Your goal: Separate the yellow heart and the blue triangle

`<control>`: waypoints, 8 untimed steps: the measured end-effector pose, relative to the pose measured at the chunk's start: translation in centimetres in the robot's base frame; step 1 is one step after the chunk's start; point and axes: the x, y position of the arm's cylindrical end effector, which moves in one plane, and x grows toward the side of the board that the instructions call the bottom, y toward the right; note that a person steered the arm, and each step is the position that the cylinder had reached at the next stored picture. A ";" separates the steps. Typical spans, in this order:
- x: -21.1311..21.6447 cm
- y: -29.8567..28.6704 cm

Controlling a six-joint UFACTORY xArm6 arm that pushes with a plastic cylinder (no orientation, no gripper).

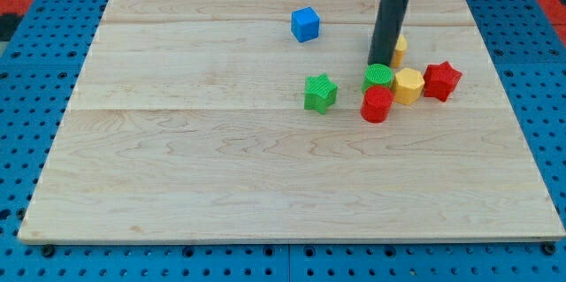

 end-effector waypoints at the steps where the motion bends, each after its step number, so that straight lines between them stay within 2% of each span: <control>1: 0.0 -0.3; 3: -0.6 3.3; 4: -2.3 4.6; 5: -6.0 1.9; 6: -6.9 -2.8; 8: -7.1 7.2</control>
